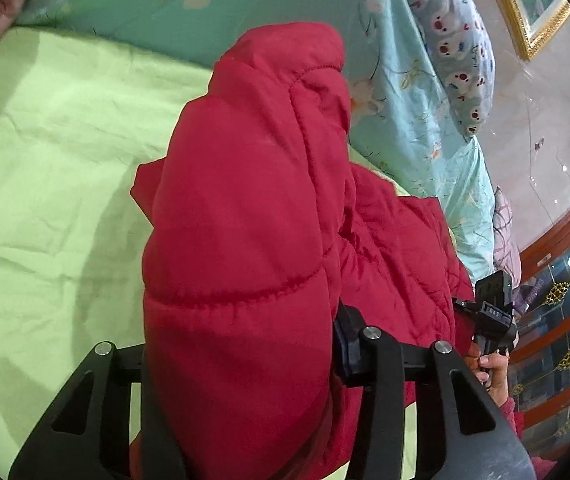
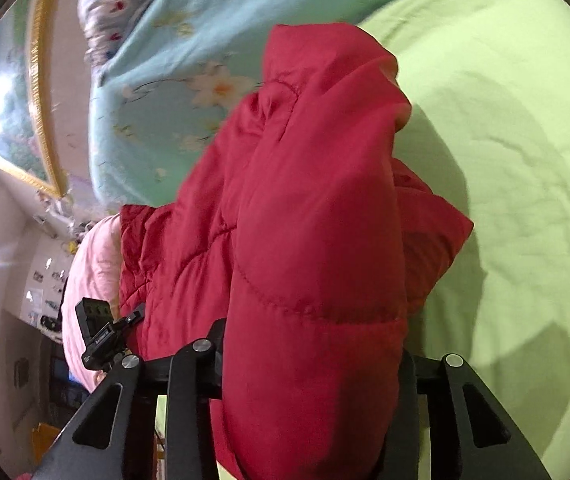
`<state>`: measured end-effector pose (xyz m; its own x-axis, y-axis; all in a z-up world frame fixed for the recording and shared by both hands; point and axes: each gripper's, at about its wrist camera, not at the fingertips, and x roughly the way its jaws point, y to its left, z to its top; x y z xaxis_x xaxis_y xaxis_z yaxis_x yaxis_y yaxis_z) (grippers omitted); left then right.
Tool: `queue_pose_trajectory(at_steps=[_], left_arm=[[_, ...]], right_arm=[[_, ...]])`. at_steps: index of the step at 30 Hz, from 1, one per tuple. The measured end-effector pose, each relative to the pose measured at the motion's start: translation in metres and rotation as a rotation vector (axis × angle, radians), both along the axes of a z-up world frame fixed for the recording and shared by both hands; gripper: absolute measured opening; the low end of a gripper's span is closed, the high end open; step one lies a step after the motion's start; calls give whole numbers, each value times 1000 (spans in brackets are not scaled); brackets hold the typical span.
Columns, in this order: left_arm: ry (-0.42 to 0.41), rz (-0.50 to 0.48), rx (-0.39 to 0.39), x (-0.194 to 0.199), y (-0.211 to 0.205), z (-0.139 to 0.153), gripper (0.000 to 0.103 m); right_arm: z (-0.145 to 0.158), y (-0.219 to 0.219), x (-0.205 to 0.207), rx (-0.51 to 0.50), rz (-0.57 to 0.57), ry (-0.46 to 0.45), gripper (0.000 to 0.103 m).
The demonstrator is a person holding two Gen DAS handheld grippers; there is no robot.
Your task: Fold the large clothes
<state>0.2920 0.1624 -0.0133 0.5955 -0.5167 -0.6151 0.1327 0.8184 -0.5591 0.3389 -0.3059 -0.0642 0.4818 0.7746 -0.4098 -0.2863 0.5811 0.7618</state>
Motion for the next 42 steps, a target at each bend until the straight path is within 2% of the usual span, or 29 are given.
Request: queue_pose_trajectory(at_steps=[8,14,17,24,30,36,42], left_arm=[[-17,52,21,-31,30,17,43],[-42,67,44,-49,39,21,43],[-38,82,22,-51,49,14,43],[-24,76,9,-55,62,2,43],[-29,57,2,-57,59,6,43],[-60,42,36,-69,59,18,43],[-14,55,37,-78,64,1,43]], right_arm=[[25,48,-15,-5,91,-72,38],[19,71,-17,-1,138,-77,38],[15,79,-18,3,138,-74,38],[15,82,-19,4,137,-65,38],[14,73,-28,69,113,-33,38],[24,78,-39,51,130,-60,37],[7,83,-38,32,143,-33,38]])
